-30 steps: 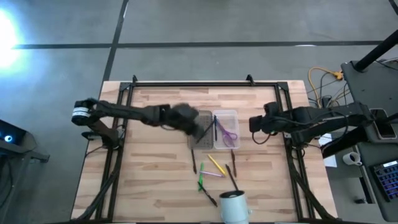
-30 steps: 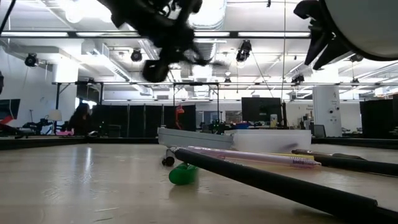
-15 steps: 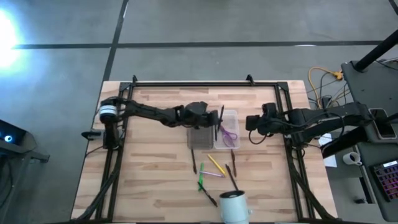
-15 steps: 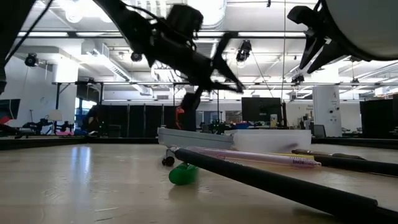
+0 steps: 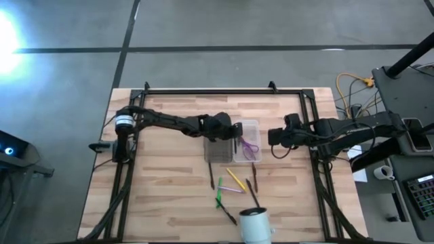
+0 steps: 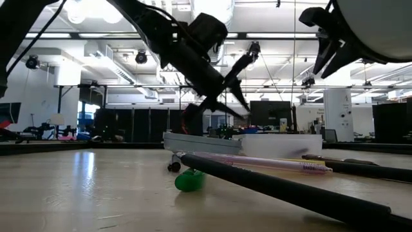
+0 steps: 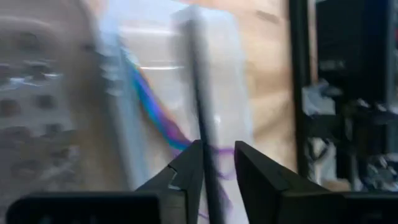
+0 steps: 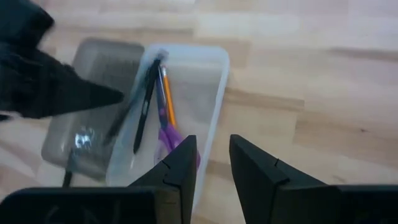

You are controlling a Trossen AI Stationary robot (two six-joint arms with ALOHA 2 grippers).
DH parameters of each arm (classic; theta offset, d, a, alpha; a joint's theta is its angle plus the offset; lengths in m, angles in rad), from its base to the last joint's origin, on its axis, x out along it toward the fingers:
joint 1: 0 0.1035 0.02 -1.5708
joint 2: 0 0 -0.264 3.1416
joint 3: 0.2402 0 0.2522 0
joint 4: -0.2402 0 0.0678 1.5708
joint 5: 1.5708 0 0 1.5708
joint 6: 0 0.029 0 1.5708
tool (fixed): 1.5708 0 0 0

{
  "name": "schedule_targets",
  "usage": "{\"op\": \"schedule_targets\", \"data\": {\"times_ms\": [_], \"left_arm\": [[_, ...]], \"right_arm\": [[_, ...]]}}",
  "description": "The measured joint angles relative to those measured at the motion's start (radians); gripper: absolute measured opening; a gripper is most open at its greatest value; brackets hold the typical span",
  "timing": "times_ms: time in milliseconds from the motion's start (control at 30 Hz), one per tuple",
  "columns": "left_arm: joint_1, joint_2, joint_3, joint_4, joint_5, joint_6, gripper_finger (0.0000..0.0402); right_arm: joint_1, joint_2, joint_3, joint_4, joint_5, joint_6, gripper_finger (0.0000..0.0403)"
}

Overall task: Pick & place school supplies into a supply box
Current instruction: Put the black pen into the gray supply box, then put the brown pen into the gray supply box

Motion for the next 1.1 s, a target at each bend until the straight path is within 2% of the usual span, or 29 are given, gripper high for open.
{"op": "schedule_targets", "data": {"times_ms": [167, 300, 433, 500, 667, 833, 1100], "left_arm": [[-0.023, -0.015, 0.018, 0.01, 0.033, 0.031, 0.0106], [-0.023, -0.046, 0.011, -0.02, 0.059, 0.149, 0.0111], [-0.024, -0.182, -0.021, -0.057, 0.05, 0.336, 0.0111], [-0.025, -0.259, -0.053, -0.111, 0.009, 0.436, 0.0111], [-0.016, -0.473, -0.186, -0.138, -0.041, 0.617, 0.0111], [-0.003, -0.647, -0.367, -0.14, -0.041, 0.661, 0.0112], [0.039, -0.875, -0.661, -0.047, -0.032, 0.663, 0.0112]], "right_arm": [[0.0, 0.003, -0.011, -0.002, -0.043, -0.003, 0.0097], [0.004, 0.029, -0.014, -0.001, -0.108, -0.004, 0.0107], [0.03, 0.097, -0.015, 0.013, -0.236, -0.015, 0.0117], [0.048, 0.153, -0.016, 0.017, -0.283, 0.001, 0.0123], [0.082, 0.304, -0.016, 0.095, -0.388, 0.148, 0.0141], [0.106, 0.463, 0.045, 0.164, -0.427, 0.279, 0.0167], [0.128, 0.658, 0.219, 0.139, -0.504, 0.307, 0.0215]]}}
